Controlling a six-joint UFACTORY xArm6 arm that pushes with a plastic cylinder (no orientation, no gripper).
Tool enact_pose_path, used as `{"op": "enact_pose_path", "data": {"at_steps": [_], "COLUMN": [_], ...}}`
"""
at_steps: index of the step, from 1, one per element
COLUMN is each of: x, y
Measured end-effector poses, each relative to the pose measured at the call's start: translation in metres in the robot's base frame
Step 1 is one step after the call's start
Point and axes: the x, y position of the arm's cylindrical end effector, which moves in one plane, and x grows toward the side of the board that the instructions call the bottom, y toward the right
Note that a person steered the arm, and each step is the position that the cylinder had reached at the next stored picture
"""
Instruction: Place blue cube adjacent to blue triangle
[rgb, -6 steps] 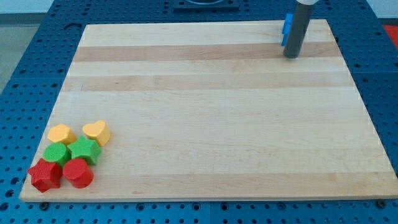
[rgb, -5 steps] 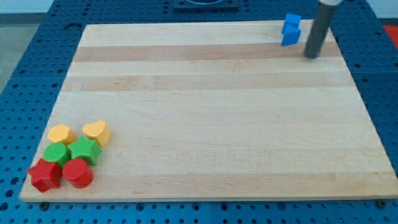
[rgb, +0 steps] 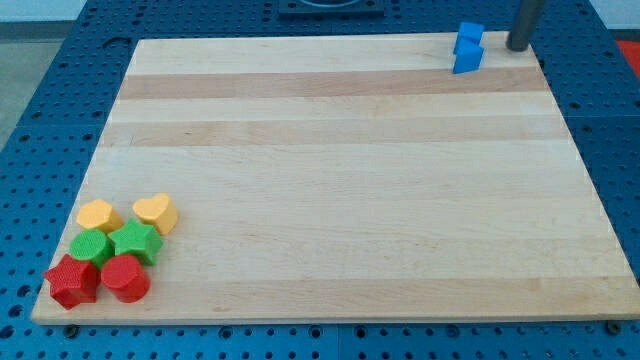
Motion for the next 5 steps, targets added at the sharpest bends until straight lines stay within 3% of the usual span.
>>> {"op": "enact_pose_path", "data": {"at_steps": [3,5], "x": [-0.024,-0.018], "y": [-0.024,-0.118]}}
